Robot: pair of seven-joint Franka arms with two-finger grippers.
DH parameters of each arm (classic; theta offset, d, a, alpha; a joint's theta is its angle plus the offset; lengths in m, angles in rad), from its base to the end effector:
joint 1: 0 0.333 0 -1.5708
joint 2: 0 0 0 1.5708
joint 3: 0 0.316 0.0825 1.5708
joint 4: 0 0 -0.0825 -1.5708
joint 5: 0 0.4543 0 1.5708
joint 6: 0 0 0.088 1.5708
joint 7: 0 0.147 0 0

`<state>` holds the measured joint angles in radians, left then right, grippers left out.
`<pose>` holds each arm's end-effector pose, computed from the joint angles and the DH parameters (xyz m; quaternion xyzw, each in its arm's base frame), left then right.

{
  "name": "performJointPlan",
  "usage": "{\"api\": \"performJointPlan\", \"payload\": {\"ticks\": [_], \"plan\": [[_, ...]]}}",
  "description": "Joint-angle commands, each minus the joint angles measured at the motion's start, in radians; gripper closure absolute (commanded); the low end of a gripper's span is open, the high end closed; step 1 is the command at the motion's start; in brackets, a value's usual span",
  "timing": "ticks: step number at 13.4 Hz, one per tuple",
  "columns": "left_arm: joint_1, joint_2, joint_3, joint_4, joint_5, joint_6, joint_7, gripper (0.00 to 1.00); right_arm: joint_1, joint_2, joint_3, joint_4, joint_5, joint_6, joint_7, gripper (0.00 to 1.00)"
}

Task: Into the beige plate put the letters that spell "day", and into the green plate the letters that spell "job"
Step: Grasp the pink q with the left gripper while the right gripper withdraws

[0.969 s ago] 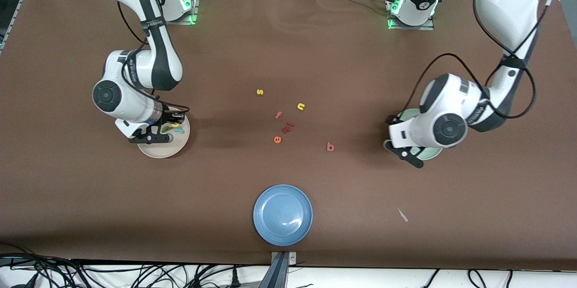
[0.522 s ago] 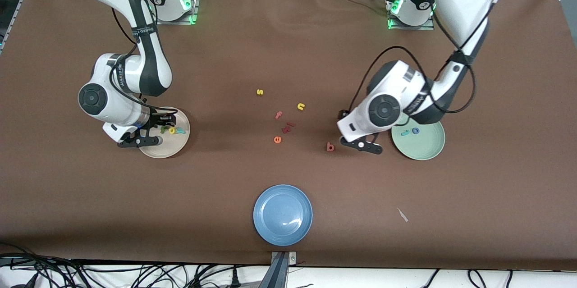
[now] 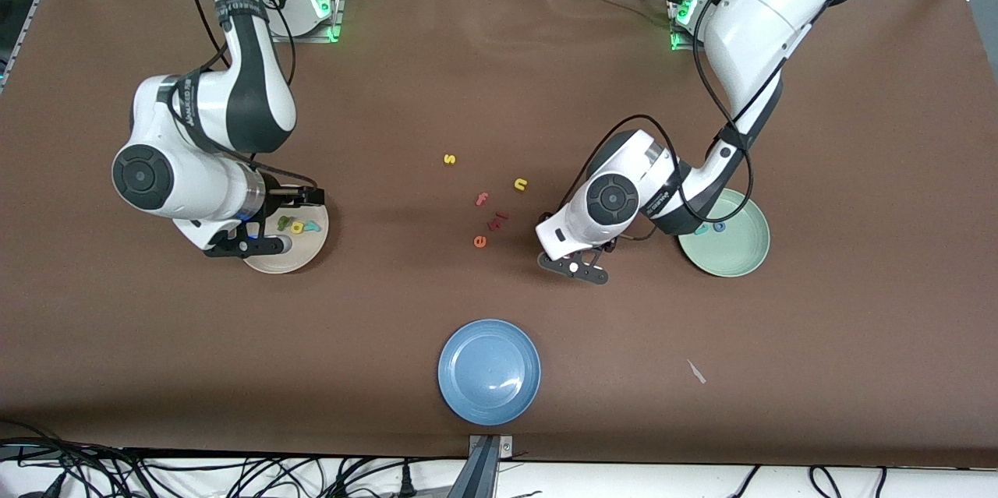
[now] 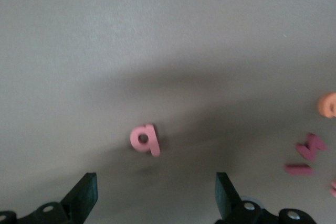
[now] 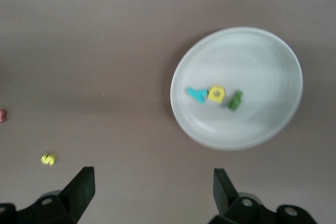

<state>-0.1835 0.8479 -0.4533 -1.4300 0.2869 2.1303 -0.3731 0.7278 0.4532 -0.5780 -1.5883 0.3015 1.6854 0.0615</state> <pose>0.6558 -0.4055 0.1363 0.9871 -0.1487 -0.0501 0.0306 0.6695 0.1734 0.3214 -0.9901 -0.0117 0.1395 0.0083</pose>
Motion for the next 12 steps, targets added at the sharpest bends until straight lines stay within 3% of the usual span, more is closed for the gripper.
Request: {"api": "performJointPlan", "payload": {"ticks": [1,2,5,8,11,12], "plan": [[-0.007,0.028,0.001,0.037,0.057,0.005,0.022,0.25,-0.002,-0.002,-0.003,0.115,-0.077,-0.162,0.055,0.00],[-0.008,0.028,0.001,0.037,0.057,0.005,0.016,0.34,-0.002,-0.004,-0.005,0.148,-0.111,-0.223,0.054,0.00],[-0.010,0.049,0.021,0.036,0.058,0.031,0.014,0.36,-0.051,-0.069,0.010,0.195,-0.144,-0.293,0.034,0.00],[-0.010,0.059,0.034,0.029,0.060,0.071,0.014,0.36,-0.253,-0.157,0.223,0.177,-0.185,-0.268,0.034,0.00],[-0.010,0.066,0.036,0.026,0.061,0.099,0.014,0.36,-0.457,-0.244,0.436,0.145,-0.355,-0.268,0.038,0.00],[-0.011,0.074,0.036,0.025,0.061,0.099,0.014,0.41,-0.497,-0.290,0.469,0.107,-0.363,-0.266,0.035,0.00]]}}
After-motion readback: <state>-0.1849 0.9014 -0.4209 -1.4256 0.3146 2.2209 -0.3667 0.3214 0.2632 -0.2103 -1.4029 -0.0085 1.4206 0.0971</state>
